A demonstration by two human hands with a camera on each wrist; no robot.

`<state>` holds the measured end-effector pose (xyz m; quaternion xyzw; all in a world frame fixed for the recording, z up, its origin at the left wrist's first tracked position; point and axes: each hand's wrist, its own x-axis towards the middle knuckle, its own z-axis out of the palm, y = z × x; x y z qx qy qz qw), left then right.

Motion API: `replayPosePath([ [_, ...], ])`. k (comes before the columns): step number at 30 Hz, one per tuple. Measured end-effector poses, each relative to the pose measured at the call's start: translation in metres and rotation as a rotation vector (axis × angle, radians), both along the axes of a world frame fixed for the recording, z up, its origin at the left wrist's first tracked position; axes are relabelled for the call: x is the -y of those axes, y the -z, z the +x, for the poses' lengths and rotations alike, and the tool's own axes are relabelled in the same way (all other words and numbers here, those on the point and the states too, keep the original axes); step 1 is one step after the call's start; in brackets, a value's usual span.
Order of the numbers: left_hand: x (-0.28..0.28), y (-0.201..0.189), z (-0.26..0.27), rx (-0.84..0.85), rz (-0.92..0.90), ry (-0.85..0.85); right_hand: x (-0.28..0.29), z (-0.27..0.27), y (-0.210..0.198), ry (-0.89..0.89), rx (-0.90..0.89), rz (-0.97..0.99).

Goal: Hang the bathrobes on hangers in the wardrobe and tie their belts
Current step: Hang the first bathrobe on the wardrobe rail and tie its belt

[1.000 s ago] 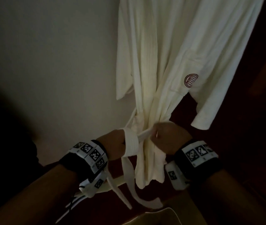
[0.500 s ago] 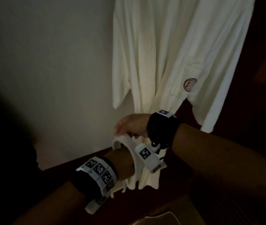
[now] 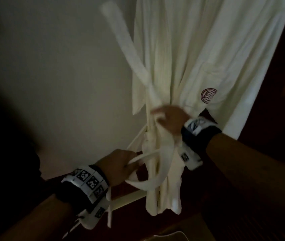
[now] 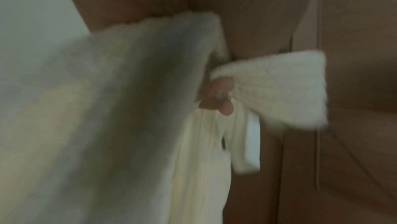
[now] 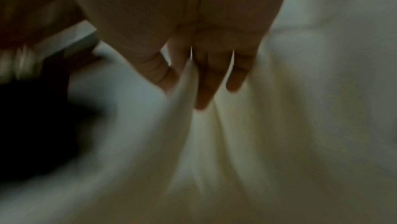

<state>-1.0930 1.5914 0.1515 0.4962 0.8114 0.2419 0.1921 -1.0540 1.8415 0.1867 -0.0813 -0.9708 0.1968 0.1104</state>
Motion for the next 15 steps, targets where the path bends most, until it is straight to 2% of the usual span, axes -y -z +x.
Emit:
replayPosePath([
  [2,-0.003,-0.01,-0.005,0.065,0.113,-0.009,0.016,0.021,0.042,-0.044,0.53,0.053],
  [3,-0.006,-0.014,-0.007,0.088,0.124,-0.006,0.025,0.029,0.058,-0.045,0.676,-0.01],
  [4,-0.01,-0.016,-0.008,0.094,0.125,0.001,0.033,0.034,0.066,-0.069,0.735,-0.09],
  [7,-0.023,-0.023,-0.016,0.118,0.2,-0.029,0.04,0.035,0.061,-0.072,0.695,-0.368],
  [9,-0.027,-0.027,-0.026,0.154,0.254,-0.073,0.037,0.038,0.043,0.03,0.621,-0.631],
  [11,-0.029,-0.03,-0.033,0.138,0.251,-0.078,0.029,0.042,0.035,0.057,0.649,-0.799],
  [12,-0.031,-0.029,-0.035,0.131,0.245,-0.066,0.029,0.046,0.034,0.05,0.672,-0.824],
  [13,-0.033,-0.029,-0.035,0.124,0.231,-0.048,0.028,0.047,0.037,0.065,0.712,-0.749],
  [15,-0.037,-0.023,-0.034,0.094,0.164,-0.015,0.028,0.047,0.046,0.104,0.745,-0.452],
])
